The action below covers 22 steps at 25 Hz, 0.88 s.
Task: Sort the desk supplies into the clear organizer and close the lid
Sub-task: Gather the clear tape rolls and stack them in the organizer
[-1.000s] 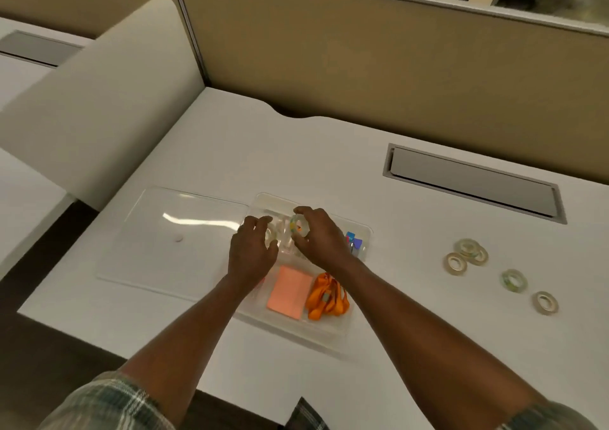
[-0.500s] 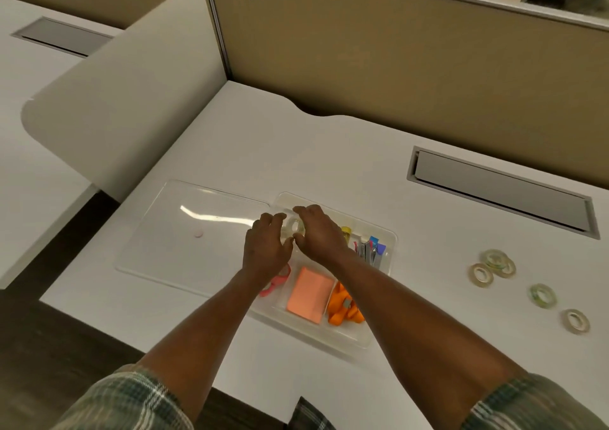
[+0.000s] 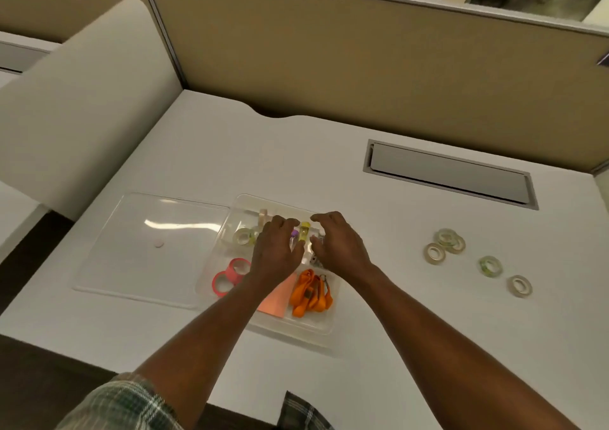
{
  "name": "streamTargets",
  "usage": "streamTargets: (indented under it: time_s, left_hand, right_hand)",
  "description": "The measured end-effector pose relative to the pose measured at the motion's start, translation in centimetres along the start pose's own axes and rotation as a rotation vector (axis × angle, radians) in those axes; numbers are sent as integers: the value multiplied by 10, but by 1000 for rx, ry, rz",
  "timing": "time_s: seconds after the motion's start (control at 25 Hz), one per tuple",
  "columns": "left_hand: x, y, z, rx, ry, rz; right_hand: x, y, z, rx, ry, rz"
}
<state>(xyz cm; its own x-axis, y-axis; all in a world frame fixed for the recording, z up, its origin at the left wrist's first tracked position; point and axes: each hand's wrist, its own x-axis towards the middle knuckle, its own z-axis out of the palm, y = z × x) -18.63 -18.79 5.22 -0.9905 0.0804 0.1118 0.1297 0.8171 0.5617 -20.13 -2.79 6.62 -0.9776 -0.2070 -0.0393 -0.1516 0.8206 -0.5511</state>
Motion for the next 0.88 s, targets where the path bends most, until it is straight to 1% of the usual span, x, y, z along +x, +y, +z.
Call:
streamTargets:
  time_s: [0.16, 0.36, 0.52, 0.68, 0.8, 0.88]
  left_hand:
    - [4, 50, 34, -12, -58, 48]
    - [2, 117, 86, -29, -164, 179]
    - [0, 163, 131, 19, -310, 236]
    - [3, 195, 168, 149, -502, 307]
    - [8, 215, 195, 340, -614, 357]
    - [9, 220, 209, 443, -671, 350]
  right_hand:
    - [-39, 50, -31, -5, 30, 75]
    - [-92, 124, -71, -45, 85, 174]
    - [-130, 186, -97, -98, 108, 296]
    - [-158, 243, -118, -171, 54, 462]
    - [-172, 281, -134, -228, -4, 568]
    - [-178, 301, -140, -236, -56, 599]
